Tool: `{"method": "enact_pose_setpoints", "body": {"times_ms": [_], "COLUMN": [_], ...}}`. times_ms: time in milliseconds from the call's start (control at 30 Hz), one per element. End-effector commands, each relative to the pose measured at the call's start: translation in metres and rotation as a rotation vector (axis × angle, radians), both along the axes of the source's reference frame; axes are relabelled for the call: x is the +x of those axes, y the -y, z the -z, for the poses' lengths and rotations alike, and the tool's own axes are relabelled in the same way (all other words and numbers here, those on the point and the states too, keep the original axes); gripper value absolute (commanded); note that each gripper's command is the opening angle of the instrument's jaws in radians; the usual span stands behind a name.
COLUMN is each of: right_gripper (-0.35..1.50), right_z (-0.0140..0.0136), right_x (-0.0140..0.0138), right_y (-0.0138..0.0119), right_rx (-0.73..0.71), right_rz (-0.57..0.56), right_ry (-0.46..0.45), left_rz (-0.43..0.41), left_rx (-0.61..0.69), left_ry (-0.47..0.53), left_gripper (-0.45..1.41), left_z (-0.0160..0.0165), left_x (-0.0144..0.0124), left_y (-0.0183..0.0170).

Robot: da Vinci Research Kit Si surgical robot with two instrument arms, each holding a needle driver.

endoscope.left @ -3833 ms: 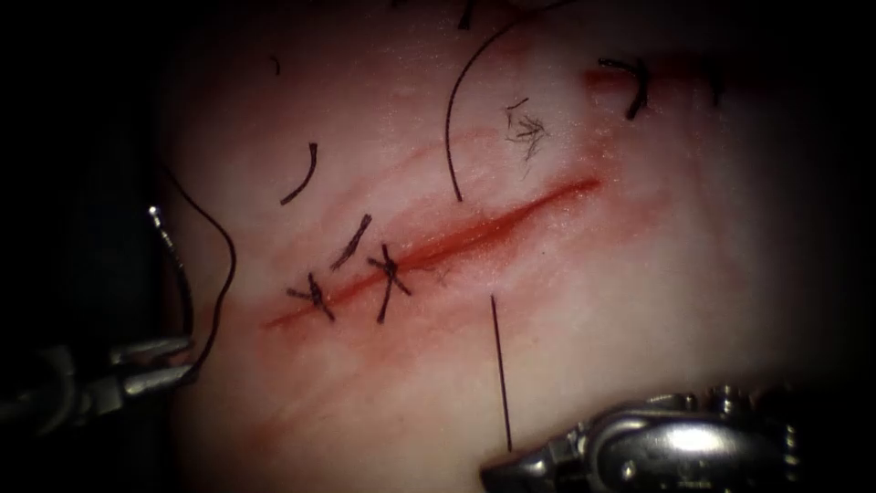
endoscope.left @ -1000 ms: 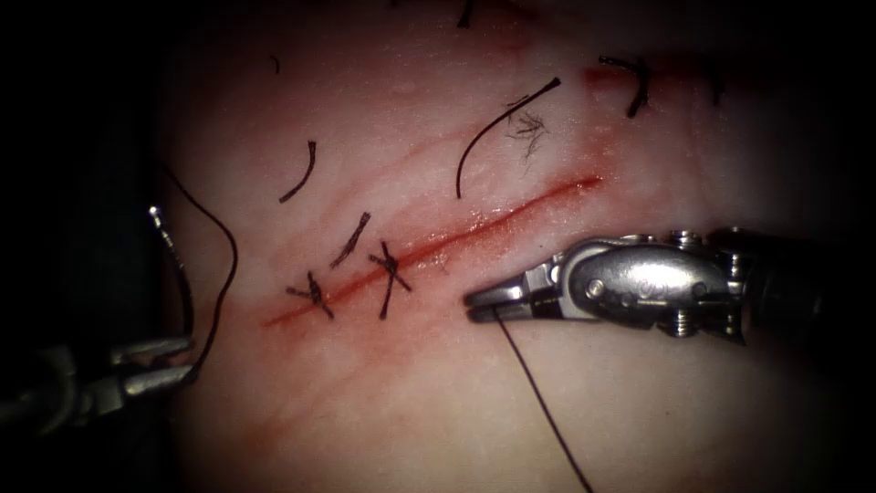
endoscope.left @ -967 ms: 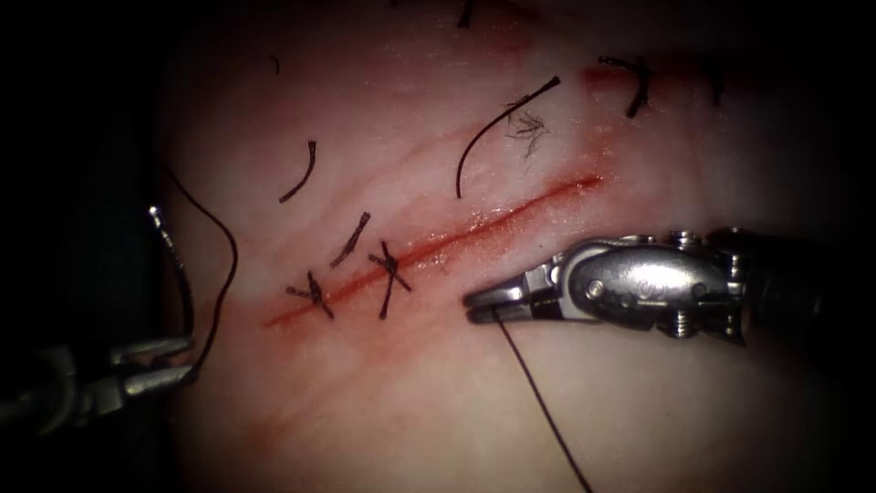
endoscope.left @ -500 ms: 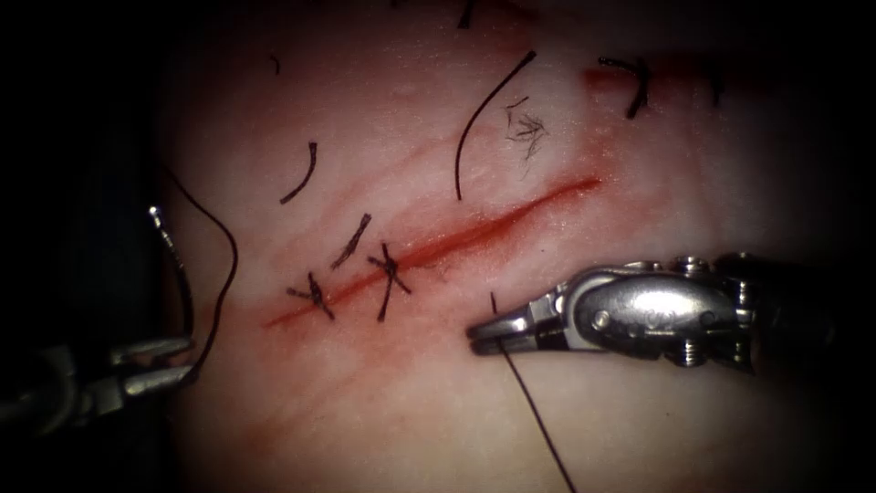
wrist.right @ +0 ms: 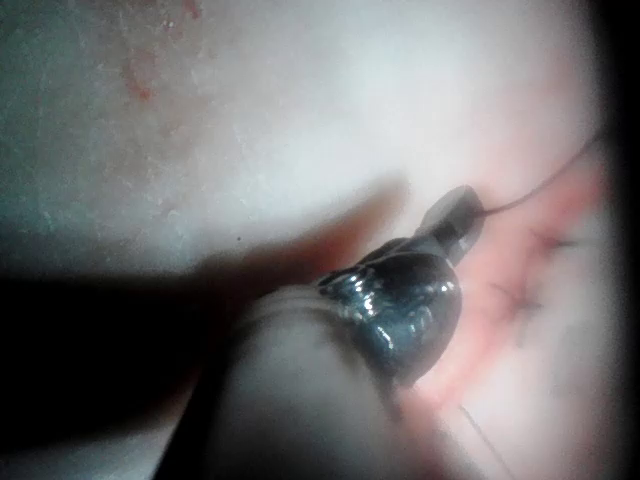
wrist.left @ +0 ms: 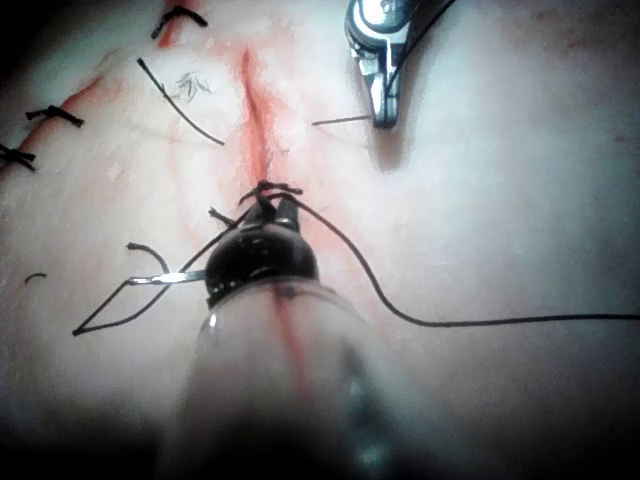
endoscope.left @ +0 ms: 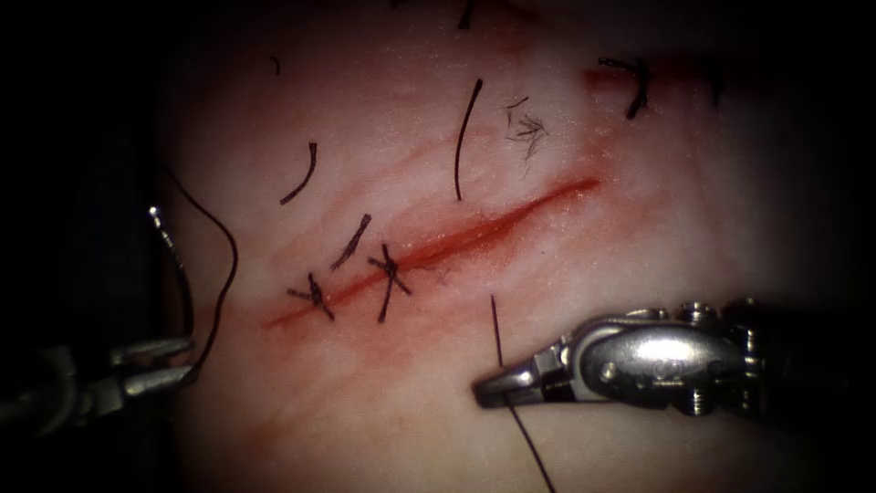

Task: Wound Closure
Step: Pull the suture through the incision with the right tool until a short tail remains on the top side, then adjust the suture tail with the right arm.

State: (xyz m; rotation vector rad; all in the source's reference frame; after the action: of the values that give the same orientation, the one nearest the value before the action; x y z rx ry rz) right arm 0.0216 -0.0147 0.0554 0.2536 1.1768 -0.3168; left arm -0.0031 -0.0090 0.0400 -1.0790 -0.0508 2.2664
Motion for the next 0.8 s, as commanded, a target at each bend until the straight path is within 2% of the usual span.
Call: {"method": "enact_pose_setpoints", "body": {"times_ms": [33, 100, 133, 167, 200, 267, 300, 400, 467, 567, 633, 667, 767, 800], "right_gripper": [-0.35, -0.35, 0.27, 0.77, 1.04, 1.26, 1.26, 1.41, 1.41, 1.41, 1.36, 1.26, 1.19, 1.13], "right_z": [-0.0002, 0.0, 0.0002, 0.0004, 0.0007, 0.002, 0.002, 0.0034, 0.0042, 0.0044, 0.0045, 0.0044, 0.004, 0.0037], "right_x": [0.0008, 0.0009, 0.001, 0.0009, 0.0008, -0.0004, -0.0004, -0.0023, -0.0045, -0.0058, -0.0065, -0.0069, -0.007, -0.0068], "right_y": [-0.0004, -0.0008, -0.0011, -0.0016, -0.002, -0.0038, -0.0038, -0.0061, -0.0082, -0.0096, -0.0107, -0.0114, -0.0127, -0.0132], "right_rx": [0.004, 0.012, 0.008, -0.003, -0.016, -0.011, -0.011, -0.004, -0.015, -0.024, -0.02, -0.017, 0.013, 0.082], "right_rz": [-0.011, -0.027, -0.054, -0.108, -0.157, -0.217, -0.217, -0.268, -0.3, -0.316, -0.336, -0.353, -0.399, -0.448], "right_ry": [-0.024, -0.049, -0.054, -0.061, -0.054, -0.035, -0.035, -0.001, 0.029, 0.056, 0.08, 0.091, 0.118, 0.142], "left_rz": [0.0, 0.0, 0.0, 0.0, 0.0, 0.0, 0.0, 0.0, 0.0, 0.0, 0.0, 0.0, 0.001, 0.001], "left_rx": [-0.003, -0.002, -0.002, -0.002, -0.002, -0.002, -0.002, -0.002, -0.002, -0.002, -0.003, -0.003, -0.003, -0.003], "left_ry": [0.001, 0.001, 0.001, 0.001, 0.001, 0.002, 0.002, 0.002, 0.001, 0.001, 0.001, 0.001, 0.001, 0.001], "left_gripper": [-0.35, -0.35, -0.35, -0.35, -0.35, -0.35, -0.35, -0.35, -0.35, -0.35, -0.35, -0.35, -0.35, -0.35], "left_z": [-0.0004, -0.0004, -0.0004, -0.0004, -0.0004, -0.0004, -0.0004, -0.0004, -0.0004, -0.0004, -0.0005, -0.0005, -0.0005, -0.0005], "left_x": [-0.0005, -0.0005, -0.0005, -0.0005, -0.0005, -0.0005, -0.0005, -0.0005, -0.0005, -0.0006, -0.0006, -0.0006, -0.0007, -0.0007], "left_y": [-0.0004, -0.0003, -0.0003, -0.0003, -0.0004, -0.0004, -0.0004, -0.0004, -0.0004, -0.0004, -0.0004, -0.0004, -0.0004, -0.0004]}}
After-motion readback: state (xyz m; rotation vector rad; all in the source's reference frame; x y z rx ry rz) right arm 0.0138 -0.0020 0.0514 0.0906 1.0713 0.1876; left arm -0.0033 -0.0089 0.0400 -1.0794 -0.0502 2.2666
